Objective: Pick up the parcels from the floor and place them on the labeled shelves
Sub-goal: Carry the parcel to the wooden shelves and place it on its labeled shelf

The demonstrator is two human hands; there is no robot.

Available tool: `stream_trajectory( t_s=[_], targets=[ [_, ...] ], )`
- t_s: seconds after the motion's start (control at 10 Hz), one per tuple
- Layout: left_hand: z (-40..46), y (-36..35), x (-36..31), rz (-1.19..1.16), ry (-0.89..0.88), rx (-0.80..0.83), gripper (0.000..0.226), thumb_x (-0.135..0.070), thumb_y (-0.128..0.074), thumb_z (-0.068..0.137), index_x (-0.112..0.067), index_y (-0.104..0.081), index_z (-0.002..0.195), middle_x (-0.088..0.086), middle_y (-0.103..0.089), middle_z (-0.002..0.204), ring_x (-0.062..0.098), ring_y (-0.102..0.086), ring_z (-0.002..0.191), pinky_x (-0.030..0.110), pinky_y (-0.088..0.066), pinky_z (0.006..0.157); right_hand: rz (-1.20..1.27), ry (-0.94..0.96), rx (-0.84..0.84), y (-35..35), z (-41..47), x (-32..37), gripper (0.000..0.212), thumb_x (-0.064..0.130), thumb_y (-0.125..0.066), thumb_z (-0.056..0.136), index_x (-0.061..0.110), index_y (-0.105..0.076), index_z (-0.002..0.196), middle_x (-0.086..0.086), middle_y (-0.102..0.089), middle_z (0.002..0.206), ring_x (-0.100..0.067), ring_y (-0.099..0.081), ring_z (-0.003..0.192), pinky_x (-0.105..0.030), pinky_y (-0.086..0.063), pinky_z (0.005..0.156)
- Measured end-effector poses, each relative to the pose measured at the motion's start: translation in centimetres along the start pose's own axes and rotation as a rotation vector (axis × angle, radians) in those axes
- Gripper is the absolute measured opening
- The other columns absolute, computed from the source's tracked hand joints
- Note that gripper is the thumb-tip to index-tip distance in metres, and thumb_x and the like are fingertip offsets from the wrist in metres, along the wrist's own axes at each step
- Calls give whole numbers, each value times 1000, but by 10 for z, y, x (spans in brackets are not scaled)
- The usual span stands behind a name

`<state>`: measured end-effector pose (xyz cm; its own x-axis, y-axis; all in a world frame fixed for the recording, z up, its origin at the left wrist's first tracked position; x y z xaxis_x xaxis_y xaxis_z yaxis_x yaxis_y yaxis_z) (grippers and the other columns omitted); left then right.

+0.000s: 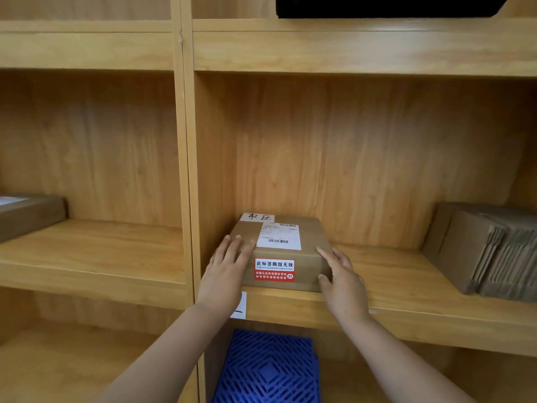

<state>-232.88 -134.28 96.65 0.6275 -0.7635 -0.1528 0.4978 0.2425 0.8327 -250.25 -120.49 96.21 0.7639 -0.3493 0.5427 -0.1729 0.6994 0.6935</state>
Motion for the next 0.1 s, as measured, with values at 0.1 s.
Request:
stream_trajectory(
  t_s=[0.1],
  targets=[
    [-13, 2, 7, -39, -3, -1, 97, 3, -55, 82, -32, 10, 145, 2, 10, 158, 20, 13, 145, 35, -9, 116, -33, -24, 0, 0, -12, 3, 73, 10, -55, 88, 40, -22, 145, -1, -23, 157, -20, -40, 135, -43, -35, 110]
  ],
)
Point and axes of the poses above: each hand's wrist, its own z-axis towards the middle knuckle, its own y-axis out of the back of the hand, x = y × z, the point moved 2 cm from there along z, towards the middle knuckle
